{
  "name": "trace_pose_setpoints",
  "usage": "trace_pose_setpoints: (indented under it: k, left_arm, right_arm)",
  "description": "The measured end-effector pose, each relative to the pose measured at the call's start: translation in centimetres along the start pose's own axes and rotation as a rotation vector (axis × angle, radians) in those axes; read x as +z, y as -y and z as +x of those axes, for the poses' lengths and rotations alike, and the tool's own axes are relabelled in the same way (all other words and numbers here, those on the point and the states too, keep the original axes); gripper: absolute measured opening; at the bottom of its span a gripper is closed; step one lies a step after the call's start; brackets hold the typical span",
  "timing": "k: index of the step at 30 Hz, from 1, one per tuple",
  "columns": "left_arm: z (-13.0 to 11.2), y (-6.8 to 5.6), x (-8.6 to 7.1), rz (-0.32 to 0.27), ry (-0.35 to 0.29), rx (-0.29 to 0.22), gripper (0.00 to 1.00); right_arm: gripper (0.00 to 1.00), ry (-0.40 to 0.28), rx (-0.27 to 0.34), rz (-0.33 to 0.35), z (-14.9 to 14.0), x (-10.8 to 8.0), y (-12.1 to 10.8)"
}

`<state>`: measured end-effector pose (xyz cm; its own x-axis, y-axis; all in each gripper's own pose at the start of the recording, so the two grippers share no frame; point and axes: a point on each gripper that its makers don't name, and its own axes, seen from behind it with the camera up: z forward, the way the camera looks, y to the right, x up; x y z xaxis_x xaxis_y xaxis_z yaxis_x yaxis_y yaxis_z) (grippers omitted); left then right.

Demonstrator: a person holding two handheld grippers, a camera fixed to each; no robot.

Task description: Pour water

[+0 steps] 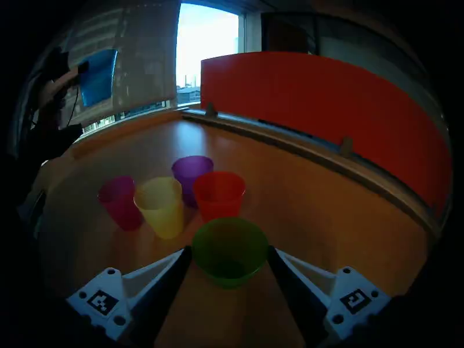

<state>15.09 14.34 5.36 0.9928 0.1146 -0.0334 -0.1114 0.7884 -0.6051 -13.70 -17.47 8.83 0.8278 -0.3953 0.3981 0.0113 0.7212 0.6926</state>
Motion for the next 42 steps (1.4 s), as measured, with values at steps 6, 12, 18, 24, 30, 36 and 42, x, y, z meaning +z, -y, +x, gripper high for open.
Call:
trace_pose_setpoints:
  k: [6, 12, 18, 24, 30, 36, 42]
  left_arm:
    - [-0.1, 0.2, -0.1, 0.003, 0.004, -0.003, 0.89]
    - [-0.4, 0.5, -0.3, 0.007, 0.009, -0.001, 0.89]
    - [-0.7, 0.4, -0.2, 0.001, 0.017, -0.003, 0.89]
    - [-0.7, 0.5, -0.3, 0.0, 0.021, -0.004, 0.89]
    - [-0.4, 0.2, -0.6, 0.0, 0.017, -0.001, 0.89]
    - [0.4, -0.2, -1.0, -0.002, 0.009, 0.01, 0.89]
    - [0.8, -0.8, -1.4, -0.008, 0.007, 0.019, 0.89]
  right_arm:
    - [1.0, 0.01, -0.002, -0.007, -0.3, 1.1, -0.2]
    - [0.95, 0.02, 0.02, 0.001, -0.6, 1.6, -0.1]
    - [0.91, 0.009, 0.03, 0.018, -0.5, 1.5, 0.3]
    - [0.91, -0.036, 0.018, 0.019, 1.1, 0.4, 0.7]
    - [0.91, -0.092, 0.006, 0.03, 3.6, -1.4, 1.7]
    - [0.92, -0.151, -0.023, 0.033, 6.0, -3.2, 3.1]
    - [0.92, -0.208, -0.036, 0.029, 7.8, -4.5, 4.0]
